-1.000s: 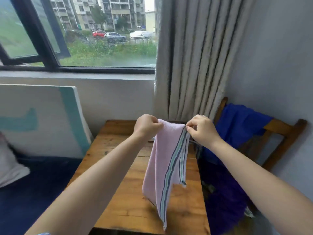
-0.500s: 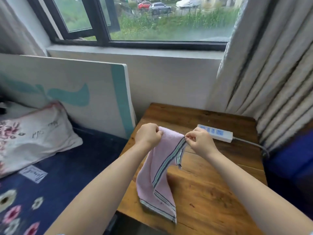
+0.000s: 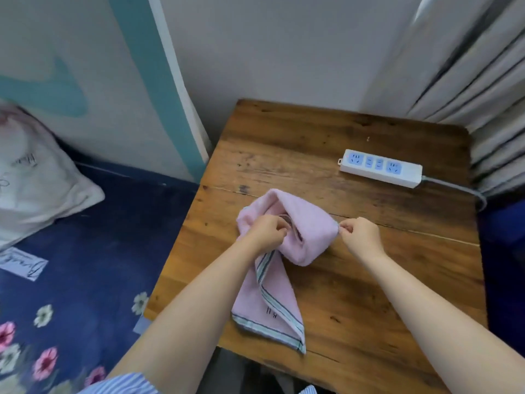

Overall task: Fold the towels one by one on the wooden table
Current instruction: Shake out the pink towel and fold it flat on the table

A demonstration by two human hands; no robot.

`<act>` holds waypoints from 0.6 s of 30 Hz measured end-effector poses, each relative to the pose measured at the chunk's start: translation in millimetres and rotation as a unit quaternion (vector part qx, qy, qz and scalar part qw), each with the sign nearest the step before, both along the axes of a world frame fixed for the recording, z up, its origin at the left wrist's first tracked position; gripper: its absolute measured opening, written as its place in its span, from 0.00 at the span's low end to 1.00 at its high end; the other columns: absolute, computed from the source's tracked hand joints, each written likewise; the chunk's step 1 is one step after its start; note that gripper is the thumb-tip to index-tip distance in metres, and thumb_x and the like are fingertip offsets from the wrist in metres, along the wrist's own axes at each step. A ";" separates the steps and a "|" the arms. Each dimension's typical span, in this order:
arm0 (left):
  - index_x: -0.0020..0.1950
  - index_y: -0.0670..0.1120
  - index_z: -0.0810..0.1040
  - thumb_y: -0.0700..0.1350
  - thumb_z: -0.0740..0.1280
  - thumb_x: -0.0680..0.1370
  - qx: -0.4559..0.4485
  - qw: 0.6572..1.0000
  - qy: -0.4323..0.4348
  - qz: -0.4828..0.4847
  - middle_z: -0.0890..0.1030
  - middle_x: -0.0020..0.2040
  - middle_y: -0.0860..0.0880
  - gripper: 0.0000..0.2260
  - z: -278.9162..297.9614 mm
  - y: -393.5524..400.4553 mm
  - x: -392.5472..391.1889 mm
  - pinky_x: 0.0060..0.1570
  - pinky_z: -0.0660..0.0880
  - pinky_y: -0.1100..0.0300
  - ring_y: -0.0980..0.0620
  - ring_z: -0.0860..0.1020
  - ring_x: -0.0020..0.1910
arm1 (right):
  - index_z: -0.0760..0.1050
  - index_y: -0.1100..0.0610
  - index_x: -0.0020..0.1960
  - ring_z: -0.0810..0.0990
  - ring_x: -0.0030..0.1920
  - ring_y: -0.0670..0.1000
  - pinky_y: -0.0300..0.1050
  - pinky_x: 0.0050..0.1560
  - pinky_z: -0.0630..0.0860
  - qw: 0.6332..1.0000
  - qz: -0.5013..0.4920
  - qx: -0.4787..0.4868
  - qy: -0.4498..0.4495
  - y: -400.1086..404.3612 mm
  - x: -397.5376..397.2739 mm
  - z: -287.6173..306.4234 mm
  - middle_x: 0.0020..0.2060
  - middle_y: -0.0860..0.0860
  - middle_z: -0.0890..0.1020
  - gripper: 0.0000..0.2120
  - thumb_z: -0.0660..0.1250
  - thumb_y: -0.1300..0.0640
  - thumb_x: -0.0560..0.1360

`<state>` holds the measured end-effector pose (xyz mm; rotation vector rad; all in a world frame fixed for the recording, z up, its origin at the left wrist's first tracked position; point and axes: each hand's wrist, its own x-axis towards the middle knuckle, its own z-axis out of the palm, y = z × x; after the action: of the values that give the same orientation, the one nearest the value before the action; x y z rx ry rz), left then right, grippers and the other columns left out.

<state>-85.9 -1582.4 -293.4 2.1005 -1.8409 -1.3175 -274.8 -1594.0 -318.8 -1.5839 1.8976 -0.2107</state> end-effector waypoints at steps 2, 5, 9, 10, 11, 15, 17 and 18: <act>0.57 0.41 0.79 0.38 0.56 0.78 -0.031 0.999 -0.041 -0.004 0.80 0.56 0.42 0.14 -16.1 -1.0 5.6 0.54 0.71 0.55 0.43 0.76 0.56 | 0.81 0.62 0.49 0.76 0.52 0.61 0.46 0.47 0.70 0.999 -0.041 0.016 -0.007 6.2 -8.7 -11.4 0.50 0.61 0.82 0.11 0.59 0.63 0.75; 0.51 0.39 0.79 0.39 0.56 0.77 -0.076 0.991 -0.103 -0.028 0.81 0.51 0.40 0.13 -34.8 -1.7 14.5 0.44 0.71 0.53 0.42 0.76 0.51 | 0.75 0.64 0.59 0.75 0.58 0.61 0.46 0.56 0.70 0.992 -0.113 0.047 -0.027 20.1 -13.0 -24.9 0.57 0.61 0.79 0.13 0.60 0.62 0.76; 0.50 0.39 0.79 0.42 0.58 0.77 -0.119 0.981 -0.128 -0.078 0.78 0.50 0.40 0.11 -51.8 -6.9 9.9 0.45 0.68 0.53 0.42 0.75 0.52 | 0.70 0.63 0.64 0.74 0.60 0.59 0.48 0.61 0.69 0.979 -0.178 0.086 -0.049 31.5 -9.8 -45.1 0.61 0.60 0.76 0.17 0.58 0.61 0.77; 0.53 0.40 0.78 0.43 0.58 0.77 -0.134 0.977 -0.129 -0.106 0.77 0.52 0.41 0.12 -55.5 -7.7 6.5 0.48 0.68 0.53 0.43 0.74 0.53 | 0.70 0.63 0.65 0.74 0.59 0.59 0.48 0.61 0.69 0.975 -0.196 0.084 -0.064 31.8 -8.3 -47.6 0.60 0.60 0.76 0.17 0.58 0.62 0.77; 0.56 0.42 0.78 0.43 0.58 0.78 -0.150 0.970 -0.130 -0.141 0.77 0.54 0.42 0.12 -57.7 -8.9 2.8 0.49 0.68 0.53 0.44 0.73 0.54 | 0.70 0.63 0.65 0.75 0.58 0.58 0.49 0.59 0.70 0.970 -0.214 0.083 -0.083 31.5 -6.7 -49.3 0.59 0.60 0.76 0.17 0.58 0.62 0.76; 0.47 0.43 0.82 0.43 0.70 0.70 -0.246 0.917 -0.130 -0.287 0.81 0.47 0.44 0.08 -56.2 -7.9 -17.0 0.38 0.69 0.58 0.45 0.77 0.46 | 0.69 0.62 0.65 0.76 0.47 0.53 0.45 0.45 0.75 0.933 -0.291 0.107 -0.185 32.8 2.1 -53.9 0.52 0.58 0.78 0.18 0.61 0.63 0.76; 0.30 0.45 0.83 0.43 0.80 0.53 -0.257 0.905 -0.124 -0.316 0.80 0.31 0.47 0.10 -53.6 -1.7 -23.0 0.26 0.69 0.66 0.47 0.79 0.31 | 0.70 0.63 0.64 0.76 0.46 0.53 0.40 0.38 0.74 0.921 -0.309 0.116 -0.208 33.7 6.0 -54.8 0.47 0.57 0.78 0.16 0.61 0.62 0.76; 0.26 0.46 0.81 0.43 0.81 0.49 -0.255 0.909 -0.115 -0.308 0.79 0.27 0.48 0.12 -55.0 0.5 -24.5 0.23 0.68 0.68 0.49 0.78 0.27 | 0.71 0.63 0.63 0.77 0.45 0.53 0.39 0.36 0.74 0.917 -0.317 0.120 -0.211 34.3 7.1 -55.0 0.46 0.57 0.79 0.16 0.61 0.62 0.76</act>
<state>-110.3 -1581.9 -348.5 1.4992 -2.7160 -0.5219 -267.6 -1559.6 -373.8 -0.6510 1.9273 -0.5262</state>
